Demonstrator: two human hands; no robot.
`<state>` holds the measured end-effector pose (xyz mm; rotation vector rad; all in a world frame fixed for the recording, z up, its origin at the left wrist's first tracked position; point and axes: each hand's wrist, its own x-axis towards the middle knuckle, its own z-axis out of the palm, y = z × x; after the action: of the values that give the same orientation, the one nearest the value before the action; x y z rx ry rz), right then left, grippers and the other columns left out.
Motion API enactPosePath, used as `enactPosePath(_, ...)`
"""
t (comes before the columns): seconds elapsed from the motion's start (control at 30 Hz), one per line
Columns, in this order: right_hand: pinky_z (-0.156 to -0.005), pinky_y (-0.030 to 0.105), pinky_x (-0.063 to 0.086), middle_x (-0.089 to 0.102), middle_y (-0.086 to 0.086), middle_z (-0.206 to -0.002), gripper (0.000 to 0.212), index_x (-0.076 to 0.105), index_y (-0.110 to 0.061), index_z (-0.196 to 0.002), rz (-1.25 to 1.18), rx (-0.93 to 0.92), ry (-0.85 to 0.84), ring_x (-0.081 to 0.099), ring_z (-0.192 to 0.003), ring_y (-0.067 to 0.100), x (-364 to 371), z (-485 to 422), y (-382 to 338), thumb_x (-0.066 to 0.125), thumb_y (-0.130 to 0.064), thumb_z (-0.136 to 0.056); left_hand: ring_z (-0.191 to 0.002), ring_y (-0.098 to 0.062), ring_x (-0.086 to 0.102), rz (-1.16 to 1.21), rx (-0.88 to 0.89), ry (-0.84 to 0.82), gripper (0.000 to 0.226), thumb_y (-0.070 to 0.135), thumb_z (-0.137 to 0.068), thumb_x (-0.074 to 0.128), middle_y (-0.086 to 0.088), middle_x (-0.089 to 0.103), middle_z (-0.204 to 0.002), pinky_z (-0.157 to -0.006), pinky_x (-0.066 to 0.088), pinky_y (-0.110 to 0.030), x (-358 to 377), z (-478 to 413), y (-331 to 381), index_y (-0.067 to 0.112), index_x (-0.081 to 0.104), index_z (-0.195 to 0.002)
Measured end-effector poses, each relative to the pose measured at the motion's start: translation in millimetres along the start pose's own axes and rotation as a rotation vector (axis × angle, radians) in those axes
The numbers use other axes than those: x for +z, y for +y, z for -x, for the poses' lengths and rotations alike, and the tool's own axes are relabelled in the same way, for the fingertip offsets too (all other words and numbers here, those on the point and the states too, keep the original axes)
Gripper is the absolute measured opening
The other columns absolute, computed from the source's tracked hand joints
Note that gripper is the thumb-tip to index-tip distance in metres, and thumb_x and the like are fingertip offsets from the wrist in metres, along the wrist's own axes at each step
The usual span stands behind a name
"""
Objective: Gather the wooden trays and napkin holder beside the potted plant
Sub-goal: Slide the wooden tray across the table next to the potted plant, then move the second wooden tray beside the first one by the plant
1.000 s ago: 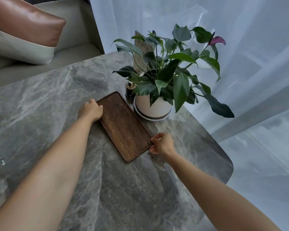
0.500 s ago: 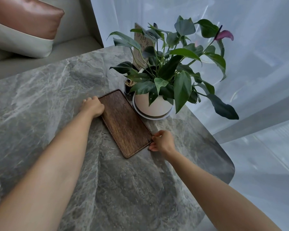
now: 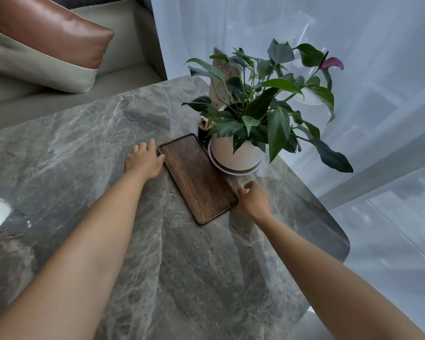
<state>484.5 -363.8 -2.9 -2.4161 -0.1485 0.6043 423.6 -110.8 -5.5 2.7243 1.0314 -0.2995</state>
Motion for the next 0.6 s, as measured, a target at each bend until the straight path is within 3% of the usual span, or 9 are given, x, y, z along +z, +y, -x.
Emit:
enactPosePath(0.13,-0.079,0.039,0.043,0.051,0.022,-0.126,0.042,0.040,-0.001,-0.124,0.172,-0.176,0.052,0.053,-0.109,0.039,-2.7,10.8,-19.5,0.042,-0.030,-0.093,-0.136,-0.032,0.028,-0.102,0.080,0.110,0.062,0.038,-0.097,0.034,-0.015,0.029,-0.151,-0.108,0.028,-0.045,-9.4,26.5,-25.4,0.007,0.016,-0.147)
enactPosePath(0.27,-0.100,0.046,0.036,0.033,0.023,-0.140,0.058,0.023,-0.002,-0.138,0.269,-0.305,0.096,0.032,-0.128,0.041,2.3,32.3,-49.9,0.038,-0.036,-0.094,-0.145,-0.023,0.012,-0.171,0.089,0.164,0.062,0.039,-0.098,0.029,-0.007,0.012,-0.159,-0.116,0.016,-0.042,-20.4,58.4,-61.4,0.011,0.008,-0.149)
enactPosePath(0.4,-0.114,0.043,0.017,0.006,0.021,-0.155,0.067,0.004,-0.005,-0.145,0.369,-0.483,0.120,0.012,-0.141,0.036,17.8,65.8,-87.6,0.031,-0.041,-0.095,-0.148,-0.018,-0.003,-0.189,0.072,0.194,0.063,0.040,-0.098,0.025,-0.003,-0.003,-0.161,-0.119,0.001,-0.042,-31.0,97.7,-95.1,0.015,-0.002,-0.150)
enactPosePath(0.6,-0.117,0.042,0.000,-0.019,0.015,-0.155,0.071,-0.015,-0.012,-0.144,0.499,-0.744,0.121,-0.013,-0.143,0.028,61.4,130.3,-150.4,0.022,-0.048,-0.094,-0.148,-0.016,-0.004,-0.205,0.034,0.292,0.063,0.040,-0.098,0.025,-0.001,-0.004,-0.161,-0.119,-0.002,-0.043,-54.3,160.5,-162.9,0.016,-0.003,-0.150)
